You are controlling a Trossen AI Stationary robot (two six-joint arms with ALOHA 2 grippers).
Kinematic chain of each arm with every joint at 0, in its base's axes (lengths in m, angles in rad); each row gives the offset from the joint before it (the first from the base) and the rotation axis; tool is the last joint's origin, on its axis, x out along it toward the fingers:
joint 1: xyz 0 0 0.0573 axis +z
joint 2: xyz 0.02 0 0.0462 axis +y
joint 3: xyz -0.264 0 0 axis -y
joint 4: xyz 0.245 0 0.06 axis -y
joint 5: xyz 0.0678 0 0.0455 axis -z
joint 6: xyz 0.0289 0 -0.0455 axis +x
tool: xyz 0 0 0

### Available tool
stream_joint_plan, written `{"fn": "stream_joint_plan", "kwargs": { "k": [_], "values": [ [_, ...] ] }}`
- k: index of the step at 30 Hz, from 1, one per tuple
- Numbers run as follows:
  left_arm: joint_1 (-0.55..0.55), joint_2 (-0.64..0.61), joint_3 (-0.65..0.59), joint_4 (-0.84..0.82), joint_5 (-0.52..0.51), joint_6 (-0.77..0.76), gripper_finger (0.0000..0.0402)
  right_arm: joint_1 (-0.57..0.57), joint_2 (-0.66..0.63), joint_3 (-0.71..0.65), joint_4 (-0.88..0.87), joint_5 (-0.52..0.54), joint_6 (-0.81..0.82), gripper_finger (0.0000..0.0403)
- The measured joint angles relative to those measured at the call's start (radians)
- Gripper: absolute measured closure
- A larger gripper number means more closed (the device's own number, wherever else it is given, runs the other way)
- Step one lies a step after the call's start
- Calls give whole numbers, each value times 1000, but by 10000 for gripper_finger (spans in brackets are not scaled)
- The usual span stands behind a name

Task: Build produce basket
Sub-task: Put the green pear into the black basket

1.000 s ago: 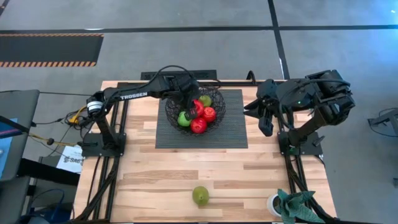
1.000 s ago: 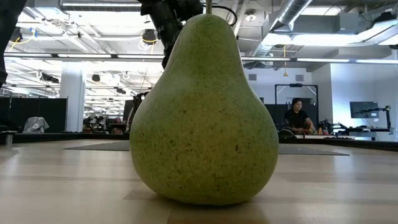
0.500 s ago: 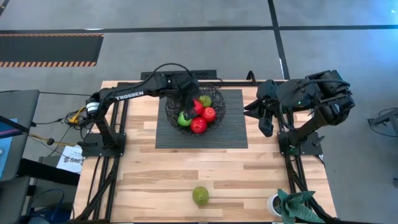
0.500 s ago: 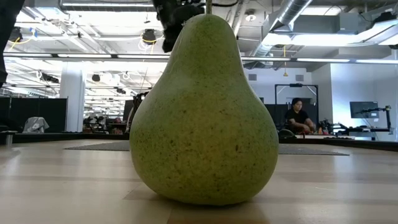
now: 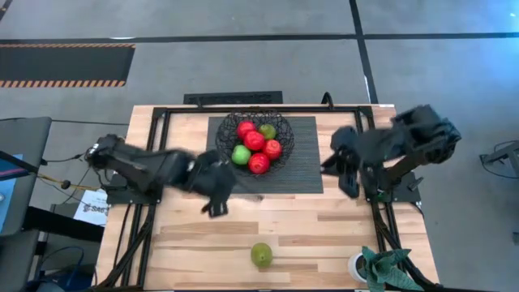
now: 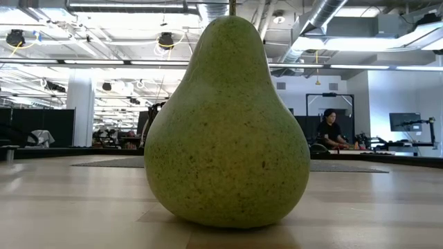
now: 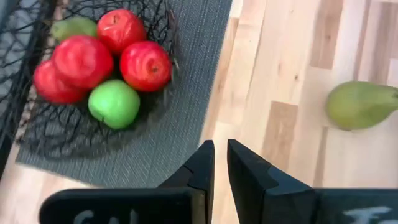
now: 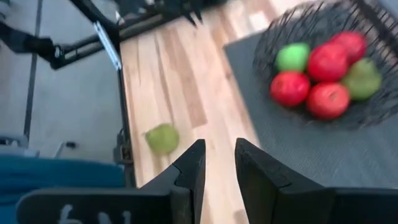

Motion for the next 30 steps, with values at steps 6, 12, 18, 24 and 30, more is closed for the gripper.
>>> {"fn": "stream_joint_plan", "kwargs": {
  "k": [6, 12, 18, 24, 30],
  "values": [
    [-245, -4, 0, -101, -152, -318, 371, 159, 60, -122, 58, 43, 207, 296],
    [-367, 1, -1, -117, -197, -432, 371, 242, 215, -150, 247, 98, 276, 296],
    [-388, 2, -1, -108, -207, -332, 371, 241, 380, -149, 468, 137, 196, 296],
    [-383, 10, -2, -78, -204, -276, 371, 236, 517, -149, 487, 132, 247, 296],
    [-383, 10, -2, -66, -203, -277, 371, 232, 585, -148, 496, 16, 353, 296]
  ]
}}
